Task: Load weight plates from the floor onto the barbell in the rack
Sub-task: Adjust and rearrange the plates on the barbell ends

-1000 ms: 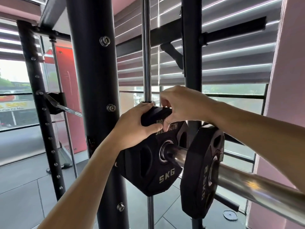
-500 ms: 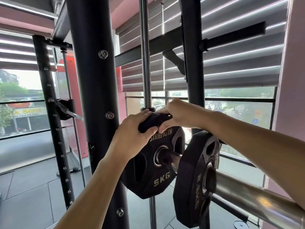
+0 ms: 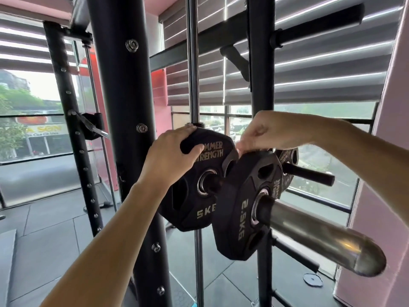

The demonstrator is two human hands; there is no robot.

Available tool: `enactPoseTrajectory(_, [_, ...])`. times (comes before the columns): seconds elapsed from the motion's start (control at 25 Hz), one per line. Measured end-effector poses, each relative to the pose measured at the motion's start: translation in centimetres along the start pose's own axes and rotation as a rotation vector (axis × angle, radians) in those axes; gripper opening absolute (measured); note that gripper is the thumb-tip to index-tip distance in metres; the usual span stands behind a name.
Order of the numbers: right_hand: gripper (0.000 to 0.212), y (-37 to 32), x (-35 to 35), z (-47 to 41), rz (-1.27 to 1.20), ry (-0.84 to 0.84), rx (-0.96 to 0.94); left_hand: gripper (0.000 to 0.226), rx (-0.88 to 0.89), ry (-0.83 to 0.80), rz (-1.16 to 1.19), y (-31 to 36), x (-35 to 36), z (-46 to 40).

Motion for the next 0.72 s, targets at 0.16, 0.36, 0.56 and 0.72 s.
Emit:
enactPoseTrajectory(0.16, [0.044,0.2,-0.4,2.4,-0.064,-0.113,0.027,0.050,0.021,0.080,-0.036,0.3,-0.2,0.7])
enactPoseTrajectory(0.36, [0.037,1.5,1.0,3.6,0.014,0.135,0.021,0.044,-0.059,0.166,0.076,0.9,-0.5,1.0])
enactPoseTrajectory(0.56, [0.038,1.7,1.7,2.5,0.050,0.204,-0.030,0.029,-0.124,0.159,0.206,0.7,-0.6,1.1])
enactPoseTrajectory(0.72, [0.037,2.1,2.7,0.7,0.007,0.239,0.004,0.028,-0.126,0.134,0.245,0.4,-0.8,1.2])
Point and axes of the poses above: each hand's wrist, its own z-axis away from the middle knuckle, its own x-axis out of the palm, y = z × x, the point moved 3 cm from there along -z, towards the middle knuckle, and after that the axes turned 11 degrees about y, right-handed, at the moved point
